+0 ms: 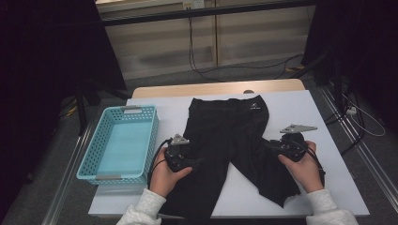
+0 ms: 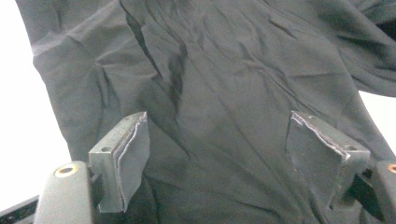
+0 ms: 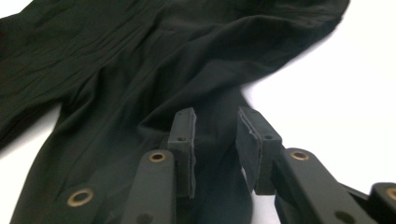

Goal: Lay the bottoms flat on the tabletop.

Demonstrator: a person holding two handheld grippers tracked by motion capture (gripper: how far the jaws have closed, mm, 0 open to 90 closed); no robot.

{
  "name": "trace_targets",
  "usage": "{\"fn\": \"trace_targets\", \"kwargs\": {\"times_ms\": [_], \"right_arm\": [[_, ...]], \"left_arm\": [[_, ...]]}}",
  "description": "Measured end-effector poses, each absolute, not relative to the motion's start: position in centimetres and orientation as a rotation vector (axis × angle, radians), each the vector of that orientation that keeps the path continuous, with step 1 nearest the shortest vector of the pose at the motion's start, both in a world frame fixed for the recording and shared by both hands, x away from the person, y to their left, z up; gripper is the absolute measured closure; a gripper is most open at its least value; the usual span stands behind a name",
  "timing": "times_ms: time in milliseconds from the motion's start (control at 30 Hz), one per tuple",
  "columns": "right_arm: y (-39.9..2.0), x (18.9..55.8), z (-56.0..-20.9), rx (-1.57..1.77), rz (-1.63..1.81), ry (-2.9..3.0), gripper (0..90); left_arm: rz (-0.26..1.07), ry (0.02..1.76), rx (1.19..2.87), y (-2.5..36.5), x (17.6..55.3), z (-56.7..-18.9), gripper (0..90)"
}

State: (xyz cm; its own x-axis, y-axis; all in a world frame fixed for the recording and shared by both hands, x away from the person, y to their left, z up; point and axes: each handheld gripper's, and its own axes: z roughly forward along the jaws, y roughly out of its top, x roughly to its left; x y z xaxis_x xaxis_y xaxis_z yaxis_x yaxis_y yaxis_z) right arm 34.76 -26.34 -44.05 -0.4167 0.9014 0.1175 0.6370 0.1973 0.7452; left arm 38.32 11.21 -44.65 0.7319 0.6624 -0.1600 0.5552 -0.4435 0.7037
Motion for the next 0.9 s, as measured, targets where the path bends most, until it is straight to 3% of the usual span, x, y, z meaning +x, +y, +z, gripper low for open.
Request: {"fn": "trace_targets", "kwargs": {"times_ms": [300, 367, 433, 467, 633, 900], "right_arm": [[-25.1, 34.2, -45.2, 1.397, 1.011, 2.213, 67.3], [-24.8, 34.3, -45.8, 1.384, 0.979, 2.252, 74.4], [-24.5, 34.4, -46.0, 1.379, 1.006, 2.266, 87.2], [-24.5, 34.5, -45.9, 1.378, 1.006, 2.271, 88.8], [-25.0, 34.6, -45.2, 1.402, 1.050, 2.259, 90.0], [-30.0, 34.3, -44.1, 1.574, 1.226, 2.051, 90.0]], "left_arm": [[0.161, 0.882, 2.168, 10.9, 38.2, -44.0, 19.0], [0.158, 0.872, 2.168, 10.8, 38.1, -43.9, 18.8], [0.158, 0.864, 2.166, 10.7, 38.1, -43.7, 18.8], [0.150, 0.860, 2.165, 10.6, 38.1, -43.7, 18.8], [0.155, 0.854, 2.165, 10.5, 38.0, -43.7, 18.9], [0.147, 0.857, 2.181, 10.5, 38.0, -44.3, 18.9]]}}
